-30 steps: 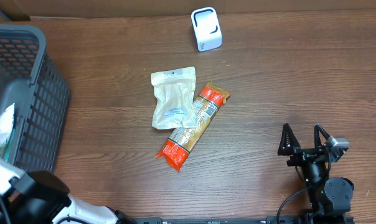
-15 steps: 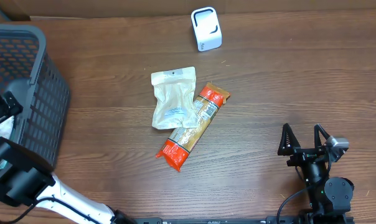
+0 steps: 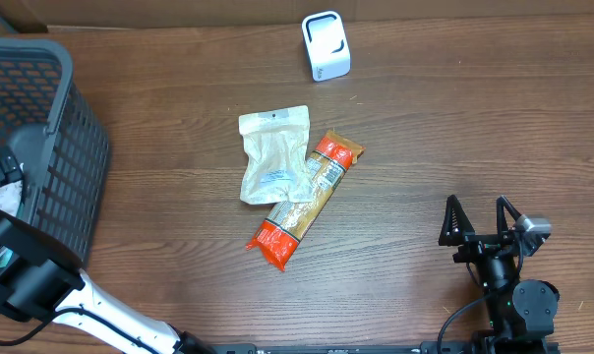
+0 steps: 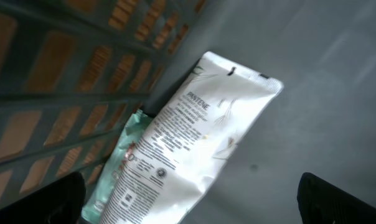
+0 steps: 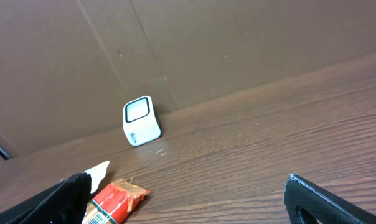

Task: Scan the item barcode
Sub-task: 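Reach into the basket and grasp the white tube with the left gripper, then place the white tube on the table next to the pouch, then reach into the basket and grasp the mint-green wipes packet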

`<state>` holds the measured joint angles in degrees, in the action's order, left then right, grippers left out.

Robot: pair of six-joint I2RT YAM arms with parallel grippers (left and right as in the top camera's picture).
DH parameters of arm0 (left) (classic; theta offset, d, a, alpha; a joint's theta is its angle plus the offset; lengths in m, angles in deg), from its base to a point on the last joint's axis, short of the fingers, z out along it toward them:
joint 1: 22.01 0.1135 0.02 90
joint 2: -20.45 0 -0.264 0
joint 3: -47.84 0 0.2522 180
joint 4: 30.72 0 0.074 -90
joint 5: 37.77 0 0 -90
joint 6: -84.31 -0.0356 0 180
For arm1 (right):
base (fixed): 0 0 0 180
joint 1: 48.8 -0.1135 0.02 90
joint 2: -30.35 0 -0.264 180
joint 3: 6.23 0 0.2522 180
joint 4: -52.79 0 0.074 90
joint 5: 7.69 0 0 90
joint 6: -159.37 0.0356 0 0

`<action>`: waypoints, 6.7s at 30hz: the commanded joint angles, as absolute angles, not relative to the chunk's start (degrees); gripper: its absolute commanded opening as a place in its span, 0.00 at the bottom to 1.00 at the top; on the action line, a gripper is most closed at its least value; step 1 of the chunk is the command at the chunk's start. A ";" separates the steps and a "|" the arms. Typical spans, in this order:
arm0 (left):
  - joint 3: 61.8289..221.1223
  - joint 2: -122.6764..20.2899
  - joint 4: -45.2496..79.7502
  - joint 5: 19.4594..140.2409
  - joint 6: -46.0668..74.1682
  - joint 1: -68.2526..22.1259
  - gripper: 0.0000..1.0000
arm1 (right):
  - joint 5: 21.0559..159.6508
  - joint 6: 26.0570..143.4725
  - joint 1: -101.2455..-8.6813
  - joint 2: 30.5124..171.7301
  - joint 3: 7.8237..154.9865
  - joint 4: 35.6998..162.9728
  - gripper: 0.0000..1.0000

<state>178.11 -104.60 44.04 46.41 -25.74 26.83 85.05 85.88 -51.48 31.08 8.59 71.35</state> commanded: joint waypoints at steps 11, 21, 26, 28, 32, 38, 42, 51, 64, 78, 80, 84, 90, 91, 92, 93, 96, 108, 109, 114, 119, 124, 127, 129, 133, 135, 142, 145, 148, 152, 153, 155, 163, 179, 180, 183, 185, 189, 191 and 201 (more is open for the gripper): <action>164.27 -105.15 37.78 38.72 -31.01 28.09 0.97 | 85.12 86.01 -51.74 30.53 8.00 71.13 1.00; 163.33 -105.15 36.80 46.65 -29.15 28.14 0.21 | 85.12 86.01 -51.74 30.53 8.00 71.13 1.00; 163.33 -105.15 38.03 49.32 -27.10 27.55 0.04 | 85.12 86.01 -51.74 30.53 8.00 71.13 1.00; 163.49 -105.10 39.18 49.32 -27.10 26.67 0.04 | 85.12 86.01 -51.74 30.53 8.00 71.13 1.00; 165.50 -104.71 41.63 49.34 -26.31 24.81 0.04 | 85.12 86.01 -51.74 30.53 8.00 71.13 1.00; 175.00 -102.00 45.63 49.34 -20.93 21.84 0.04 | 85.12 86.01 -51.74 30.53 8.00 71.13 1.00; 185.76 -98.94 51.03 49.34 -17.74 20.57 0.04 | 85.12 86.01 -51.74 30.53 8.00 71.13 1.00; 199.27 -85.13 57.57 64.97 -5.78 17.67 0.04 | 85.12 86.01 -51.74 30.53 8.00 71.13 1.00; 193.91 -77.74 73.22 61.53 0.31 -11.12 0.04 | 85.12 86.01 -51.74 30.53 8.00 71.13 1.00; 138.35 -77.80 33.59 50.78 17.78 -33.35 0.04 | 85.12 86.01 -51.74 30.53 8.00 71.13 1.00; 133.80 -77.80 29.00 50.78 18.91 -33.98 0.04 | 85.12 86.01 -51.74 30.53 8.00 71.13 1.00; 126.33 -77.80 20.47 50.76 19.64 -34.46 0.05 | 85.12 86.01 -51.74 30.53 8.00 71.13 1.00; 124.49 -77.76 17.50 50.74 18.85 -34.35 1.00 | 85.12 86.01 -51.74 30.53 8.00 71.13 1.00; 125.26 -77.74 17.92 50.78 18.24 -34.24 1.00 | 85.12 86.01 -51.74 30.53 8.00 71.13 1.00; 126.83 -77.50 19.21 50.76 17.76 -34.00 1.00 | 85.12 86.01 -51.74 30.53 8.00 71.13 1.00; 128.34 -77.19 20.56 50.76 17.36 -33.72 1.00 | 85.12 86.01 -51.74 30.53 8.00 71.13 1.00; 136.97 -75.49 28.39 50.74 15.68 -32.30 1.00 | 85.12 86.01 -51.74 30.53 8.00 71.13 1.00; 185.54 -72.21 57.57 49.97 4.75 -11.27 0.99 | 85.12 86.01 -51.74 30.53 8.00 71.13 1.00; 187.44 -72.21 59.12 49.29 4.82 -8.21 1.00 | 85.12 86.01 -51.74 30.53 8.00 71.13 1.00; 188.91 -72.10 65.17 37.93 14.24 7.26 1.00 | 85.12 86.01 -51.74 30.53 8.00 71.13 1.00; 181.47 -72.16 64.49 32.18 20.29 17.65 0.99 | 85.12 86.01 -51.74 30.53 8.00 71.13 1.00; 170.04 -72.16 56.65 32.05 17.52 21.47 1.00 | 85.12 86.01 -51.74 30.53 8.00 71.13 1.00; 159.73 -72.36 46.31 32.09 9.58 22.58 1.00 | 85.12 86.01 -51.74 30.53 8.00 71.13 1.00; 154.33 -72.84 40.15 32.07 4.53 22.93 0.99 | 85.12 86.01 -51.74 30.53 8.00 71.13 1.00; 145.19 -74.53 29.57 29.73 -4.43 23.68 1.00 | 85.12 86.01 -51.74 30.53 8.00 71.13 1.00; 141.76 -75.75 24.91 29.54 -9.15 23.83 1.00 | 85.12 86.01 -51.74 30.53 8.00 71.13 1.00; 138.18 -83.25 16.30 29.80 -21.24 24.18 1.00 | 85.12 86.01 -51.74 30.53 8.00 71.13 1.00; 138.18 -87.18 15.03 29.80 -23.34 24.53 0.99 | 85.12 86.01 -51.74 30.53 8.00 71.13 1.00; 138.18 -90.09 13.79 29.80 -23.27 24.57 1.00 | 85.12 86.01 -51.74 30.53 8.00 71.13 1.00; 138.18 -92.84 12.23 29.82 -22.29 24.90 1.00 | 85.12 86.01 -51.74 30.53 8.00 71.13 1.00; 138.18 -93.30 11.93 29.82 -21.39 25.03 0.99 | 85.12 86.01 -51.74 30.53 8.00 71.13 1.00; 138.18 -93.85 11.56 29.86 -18.94 25.58 1.00 | 85.12 86.01 -51.74 30.53 8.00 71.13 1.00; 138.18 -93.98 12.50 36.66 -17.26 29.21 0.99 | 85.12 86.01 -51.74 30.53 8.00 71.13 1.00; 138.13 -99.18 13.06 40.05 -19.86 33.14 1.00 | 85.12 86.01 -51.74 30.53 8.00 71.13 1.00; 138.13 -99.53 13.26 40.05 -19.84 33.14 1.00 | 85.12 86.01 -51.74 30.53 8.00 71.13 1.00; 138.13 -100.82 13.41 40.29 -19.40 33.14 0.94 | 85.12 86.01 -51.74 30.53 8.00 71.13 1.00; 138.13 -101.17 13.46 40.42 -19.36 33.12 0.80 | 85.12 86.01 -51.74 30.53 8.00 71.13 1.00; 138.13 -101.19 13.55 41.62 -19.38 33.08 0.35 | 85.12 86.01 -51.74 30.53 8.00 71.13 1.00; 138.13 -101.19 13.92 41.73 -19.40 33.05 0.15 | 85.12 86.01 -51.74 30.53 8.00 71.13 1.00; 140.82 -100.12 17.04 45.34 -19.38 30.34 0.04 | 85.12 86.01 -51.74 30.53 8.00 71.13 1.00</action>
<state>142.39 -95.38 13.35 39.37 -19.62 31.72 85.05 85.88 -51.46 31.04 8.59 71.33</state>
